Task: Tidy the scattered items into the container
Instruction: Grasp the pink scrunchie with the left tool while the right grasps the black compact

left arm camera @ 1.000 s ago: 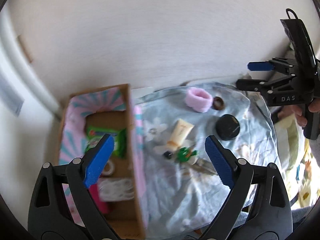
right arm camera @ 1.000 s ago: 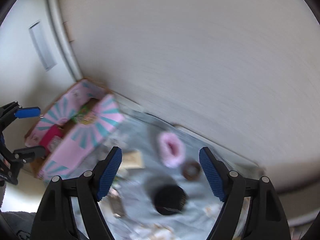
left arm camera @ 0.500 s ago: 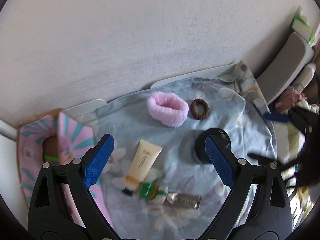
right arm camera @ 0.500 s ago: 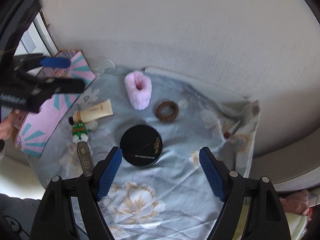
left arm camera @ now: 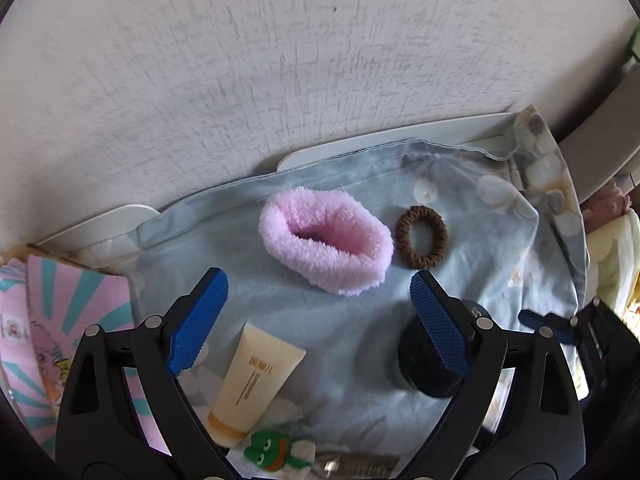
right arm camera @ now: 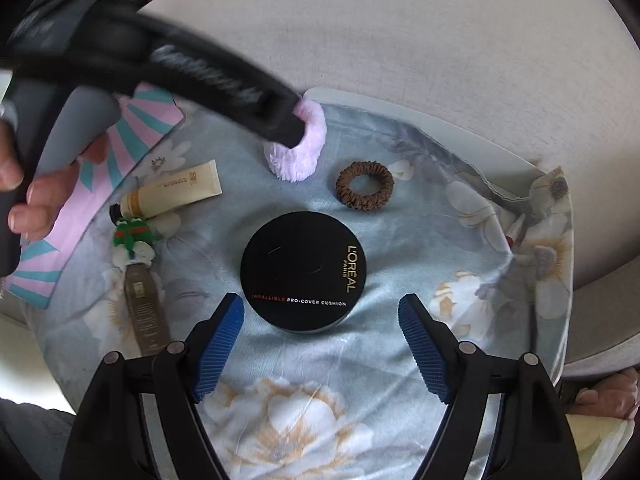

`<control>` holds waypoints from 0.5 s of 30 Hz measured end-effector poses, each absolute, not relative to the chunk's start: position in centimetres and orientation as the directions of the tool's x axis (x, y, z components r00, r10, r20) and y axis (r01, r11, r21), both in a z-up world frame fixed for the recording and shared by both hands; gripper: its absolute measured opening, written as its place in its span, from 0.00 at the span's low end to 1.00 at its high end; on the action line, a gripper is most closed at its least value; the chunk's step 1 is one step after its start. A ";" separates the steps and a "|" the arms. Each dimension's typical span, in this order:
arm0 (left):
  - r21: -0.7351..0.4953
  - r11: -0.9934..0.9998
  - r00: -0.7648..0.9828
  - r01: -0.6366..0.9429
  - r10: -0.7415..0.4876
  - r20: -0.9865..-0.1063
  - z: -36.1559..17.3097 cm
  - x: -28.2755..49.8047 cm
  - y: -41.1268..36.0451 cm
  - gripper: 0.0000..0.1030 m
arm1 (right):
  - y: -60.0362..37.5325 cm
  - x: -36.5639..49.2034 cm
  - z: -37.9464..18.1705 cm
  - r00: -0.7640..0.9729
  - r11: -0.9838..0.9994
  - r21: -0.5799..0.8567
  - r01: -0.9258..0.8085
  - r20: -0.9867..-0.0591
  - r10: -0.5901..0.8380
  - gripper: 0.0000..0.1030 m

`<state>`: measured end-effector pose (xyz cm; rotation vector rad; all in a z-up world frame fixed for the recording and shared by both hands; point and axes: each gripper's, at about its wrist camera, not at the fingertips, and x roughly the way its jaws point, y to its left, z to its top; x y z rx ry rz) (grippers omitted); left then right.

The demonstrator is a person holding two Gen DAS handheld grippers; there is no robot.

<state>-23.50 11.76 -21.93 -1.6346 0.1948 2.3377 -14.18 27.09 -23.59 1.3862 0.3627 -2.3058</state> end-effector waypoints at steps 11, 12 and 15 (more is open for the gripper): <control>-0.055 -0.958 -0.306 -0.283 0.144 -0.941 -24.2 -24.0 12.2 0.89 | 26.3 -14.4 -25.1 -0.428 -0.863 -0.021 0.504 -0.874 -0.229 0.74; -0.061 -0.958 -0.302 -0.280 0.148 -0.942 -24.4 -24.0 12.2 0.89 | 26.2 -14.5 -25.1 -0.432 -0.862 -0.026 0.506 -0.873 -0.228 0.74; -0.080 -0.958 -0.292 -0.275 0.163 -0.942 -24.8 -24.0 12.1 0.85 | 26.1 -14.6 -25.3 -0.443 -0.860 -0.043 0.508 -0.869 -0.219 0.74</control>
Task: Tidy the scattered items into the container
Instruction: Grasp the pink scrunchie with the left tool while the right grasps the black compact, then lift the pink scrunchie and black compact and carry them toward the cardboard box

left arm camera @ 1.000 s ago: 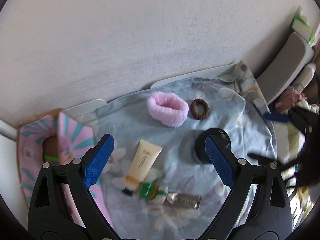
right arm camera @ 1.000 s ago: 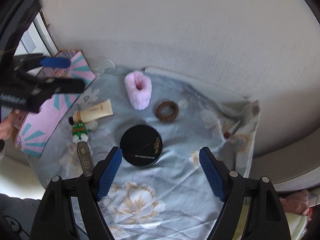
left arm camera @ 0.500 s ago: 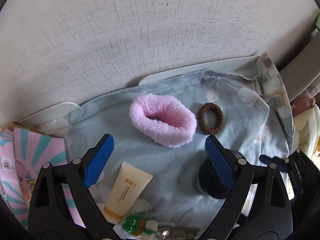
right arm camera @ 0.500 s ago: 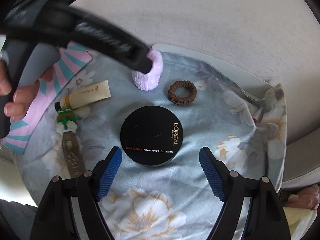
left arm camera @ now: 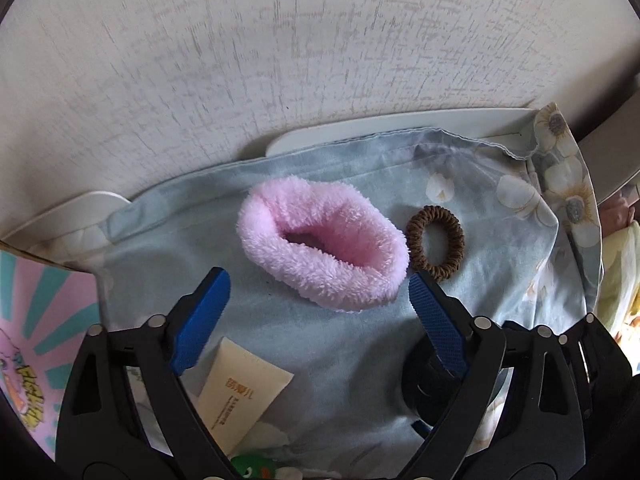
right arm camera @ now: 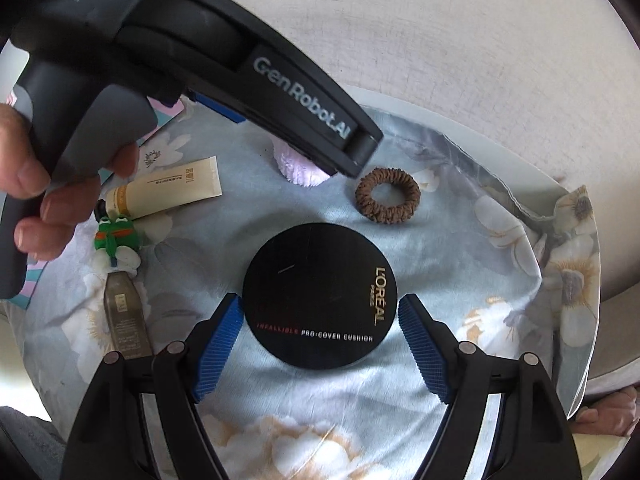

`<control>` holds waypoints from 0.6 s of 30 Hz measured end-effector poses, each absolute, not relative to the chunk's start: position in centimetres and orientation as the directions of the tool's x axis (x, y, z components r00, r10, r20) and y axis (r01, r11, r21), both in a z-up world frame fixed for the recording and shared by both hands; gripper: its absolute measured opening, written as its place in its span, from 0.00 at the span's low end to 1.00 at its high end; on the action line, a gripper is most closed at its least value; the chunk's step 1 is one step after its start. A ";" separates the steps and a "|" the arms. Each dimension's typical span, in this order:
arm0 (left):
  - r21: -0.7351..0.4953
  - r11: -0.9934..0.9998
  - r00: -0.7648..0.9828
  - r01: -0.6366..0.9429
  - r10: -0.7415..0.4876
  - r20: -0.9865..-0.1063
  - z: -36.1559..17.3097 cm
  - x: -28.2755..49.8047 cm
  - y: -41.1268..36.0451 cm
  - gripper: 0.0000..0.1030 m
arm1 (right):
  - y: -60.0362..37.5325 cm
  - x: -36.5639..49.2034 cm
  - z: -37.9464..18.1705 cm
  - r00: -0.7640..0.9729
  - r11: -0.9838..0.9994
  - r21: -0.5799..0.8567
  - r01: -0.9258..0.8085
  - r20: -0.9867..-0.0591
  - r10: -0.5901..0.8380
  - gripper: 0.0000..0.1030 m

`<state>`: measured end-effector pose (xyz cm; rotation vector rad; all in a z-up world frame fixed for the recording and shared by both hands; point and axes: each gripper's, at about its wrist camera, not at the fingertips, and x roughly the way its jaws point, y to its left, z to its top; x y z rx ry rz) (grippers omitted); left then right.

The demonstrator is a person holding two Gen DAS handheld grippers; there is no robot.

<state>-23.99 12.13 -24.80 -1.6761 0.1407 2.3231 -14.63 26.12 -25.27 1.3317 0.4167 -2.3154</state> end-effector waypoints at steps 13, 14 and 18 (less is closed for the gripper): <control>-0.120 -0.956 -0.300 -0.267 0.201 -0.933 -24.6 -22.9 11.1 0.20 | 27.2 -13.6 -25.1 -0.442 -0.833 -0.006 0.554 -0.849 -0.288 0.69; -0.123 -0.957 -0.303 -0.262 0.203 -0.931 -24.4 -22.8 10.9 0.19 | 27.3 -13.4 -24.9 -0.445 -0.831 -0.005 0.557 -0.846 -0.293 0.69; -0.141 -0.958 -0.333 -0.250 0.222 -0.916 -22.9 -22.4 9.9 0.18 | 27.9 -12.6 -24.0 -0.456 -0.829 0.005 0.559 -0.833 -0.312 0.69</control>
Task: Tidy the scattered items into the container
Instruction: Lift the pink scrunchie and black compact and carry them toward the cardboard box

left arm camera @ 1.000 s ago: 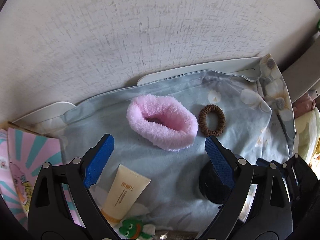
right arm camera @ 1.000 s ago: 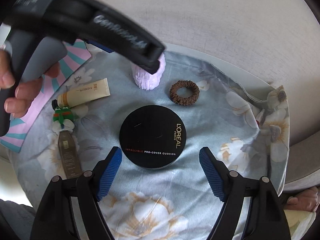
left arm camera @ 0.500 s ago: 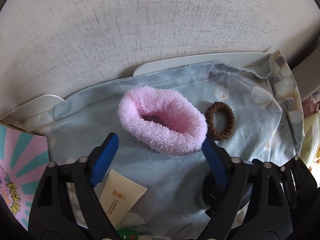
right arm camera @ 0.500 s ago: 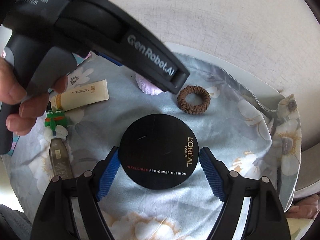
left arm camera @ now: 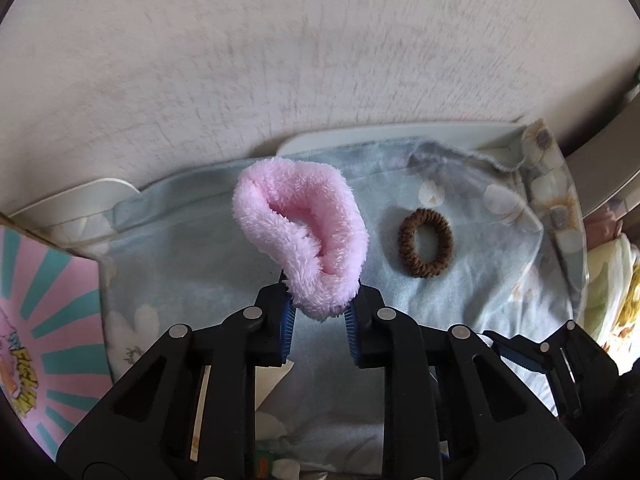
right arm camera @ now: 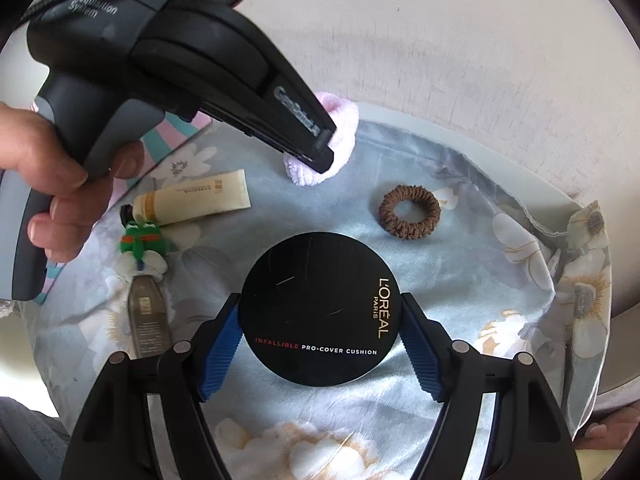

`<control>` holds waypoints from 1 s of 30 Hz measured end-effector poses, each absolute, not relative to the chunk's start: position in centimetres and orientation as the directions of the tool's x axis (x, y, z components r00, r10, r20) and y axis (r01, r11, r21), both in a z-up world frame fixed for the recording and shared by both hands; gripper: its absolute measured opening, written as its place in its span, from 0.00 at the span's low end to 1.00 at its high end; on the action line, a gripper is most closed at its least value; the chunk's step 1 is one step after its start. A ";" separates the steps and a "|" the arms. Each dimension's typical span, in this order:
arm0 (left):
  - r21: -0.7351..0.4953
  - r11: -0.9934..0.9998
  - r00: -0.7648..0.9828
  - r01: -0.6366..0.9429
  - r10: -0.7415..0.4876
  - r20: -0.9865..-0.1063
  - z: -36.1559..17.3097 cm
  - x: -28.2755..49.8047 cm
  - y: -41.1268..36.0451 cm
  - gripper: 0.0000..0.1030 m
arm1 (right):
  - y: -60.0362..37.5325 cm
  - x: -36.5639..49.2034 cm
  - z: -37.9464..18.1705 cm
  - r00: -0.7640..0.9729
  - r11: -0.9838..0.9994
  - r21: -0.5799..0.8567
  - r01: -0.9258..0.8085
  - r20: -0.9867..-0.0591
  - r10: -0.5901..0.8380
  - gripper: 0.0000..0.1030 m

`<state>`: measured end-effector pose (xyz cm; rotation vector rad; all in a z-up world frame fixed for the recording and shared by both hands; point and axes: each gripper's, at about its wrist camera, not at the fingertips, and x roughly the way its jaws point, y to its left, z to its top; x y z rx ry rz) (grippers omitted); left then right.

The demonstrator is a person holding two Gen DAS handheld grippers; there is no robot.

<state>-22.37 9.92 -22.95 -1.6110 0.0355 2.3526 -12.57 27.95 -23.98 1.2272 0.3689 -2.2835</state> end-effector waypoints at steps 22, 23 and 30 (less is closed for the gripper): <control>-0.153 -0.979 -0.575 -0.137 0.205 -0.792 -4.2 -12.2 -2.7 0.18 | 21.8 -14.2 -9.4 -0.516 -0.740 -0.036 0.672 -0.739 -0.433 0.69; -0.144 -0.983 -0.575 -0.116 0.184 -0.797 -4.0 -11.4 -3.9 0.18 | 21.0 -14.2 -8.8 -0.513 -0.724 -0.040 0.688 -0.733 -0.447 0.69; -0.127 -0.991 -0.535 0.045 0.083 -0.841 -5.5 -6.4 -11.4 0.18 | 12.8 -13.3 -6.8 -0.427 -0.579 -0.042 0.814 -0.720 -0.548 0.69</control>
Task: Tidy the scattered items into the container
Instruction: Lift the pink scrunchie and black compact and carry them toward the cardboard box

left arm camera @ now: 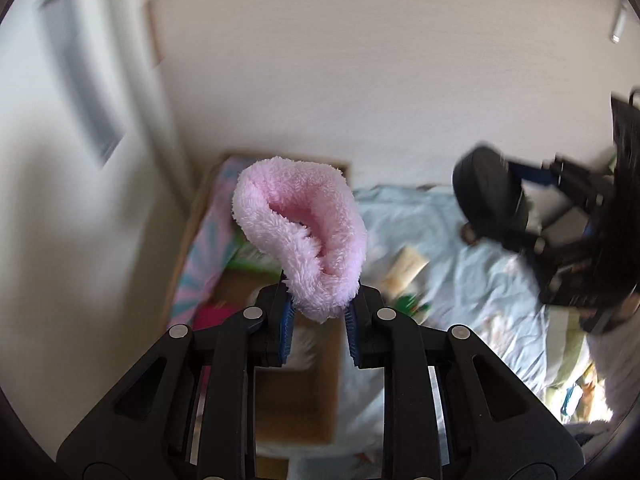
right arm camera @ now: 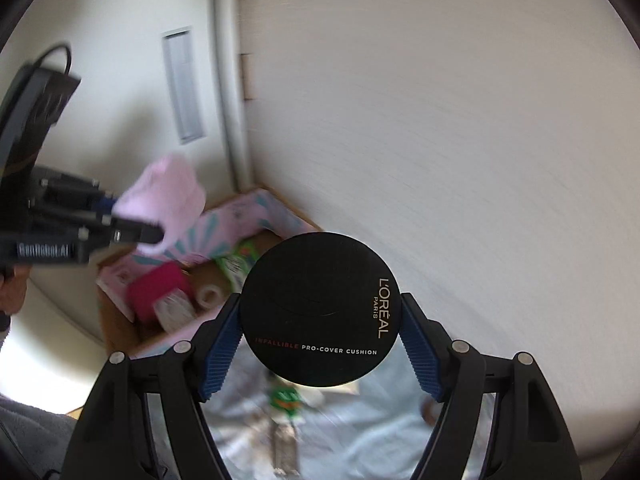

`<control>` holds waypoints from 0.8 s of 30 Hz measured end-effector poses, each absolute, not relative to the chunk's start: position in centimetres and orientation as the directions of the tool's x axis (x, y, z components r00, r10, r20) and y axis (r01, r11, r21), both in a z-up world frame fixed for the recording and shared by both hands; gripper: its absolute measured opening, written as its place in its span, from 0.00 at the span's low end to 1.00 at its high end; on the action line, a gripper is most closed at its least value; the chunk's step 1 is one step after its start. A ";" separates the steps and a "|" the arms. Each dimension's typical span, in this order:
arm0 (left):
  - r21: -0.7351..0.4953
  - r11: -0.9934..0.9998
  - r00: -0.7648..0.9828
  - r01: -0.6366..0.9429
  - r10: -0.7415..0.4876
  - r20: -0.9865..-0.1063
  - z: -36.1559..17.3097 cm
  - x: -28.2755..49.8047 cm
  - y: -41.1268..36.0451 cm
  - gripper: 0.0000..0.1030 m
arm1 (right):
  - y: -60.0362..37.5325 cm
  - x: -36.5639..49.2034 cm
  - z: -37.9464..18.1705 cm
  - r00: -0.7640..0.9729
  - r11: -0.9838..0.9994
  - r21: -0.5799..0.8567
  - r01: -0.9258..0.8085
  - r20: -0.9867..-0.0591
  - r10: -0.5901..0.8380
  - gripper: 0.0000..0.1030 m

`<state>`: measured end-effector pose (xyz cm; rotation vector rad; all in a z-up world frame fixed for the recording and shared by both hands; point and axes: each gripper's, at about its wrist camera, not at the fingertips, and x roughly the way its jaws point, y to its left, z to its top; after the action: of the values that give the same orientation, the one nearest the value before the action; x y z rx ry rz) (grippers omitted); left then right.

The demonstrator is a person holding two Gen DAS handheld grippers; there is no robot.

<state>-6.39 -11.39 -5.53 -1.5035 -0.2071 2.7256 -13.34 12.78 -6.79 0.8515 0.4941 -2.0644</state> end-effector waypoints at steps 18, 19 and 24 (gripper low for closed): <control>-0.276 -0.949 -0.400 0.150 0.197 -0.895 -16.4 -5.4 -15.3 0.18 | -5.7 -15.1 -16.4 -0.228 -0.406 -0.021 0.914 -0.853 -0.469 0.69; -0.277 -0.949 -0.397 0.152 0.198 -0.896 -16.6 -5.4 -15.4 0.18 | -6.2 -15.3 -17.0 -0.226 -0.407 -0.024 0.913 -0.860 -0.458 0.69; -0.281 -0.947 -0.385 0.158 0.203 -0.900 -17.2 -5.8 -15.5 0.18 | -7.1 -16.8 -18.2 -0.223 -0.420 -0.026 0.907 -0.876 -0.427 0.69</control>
<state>-5.79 -15.53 -17.25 -1.7264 -0.5072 2.5419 -16.77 -7.07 -18.25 1.0427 0.6986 -1.7959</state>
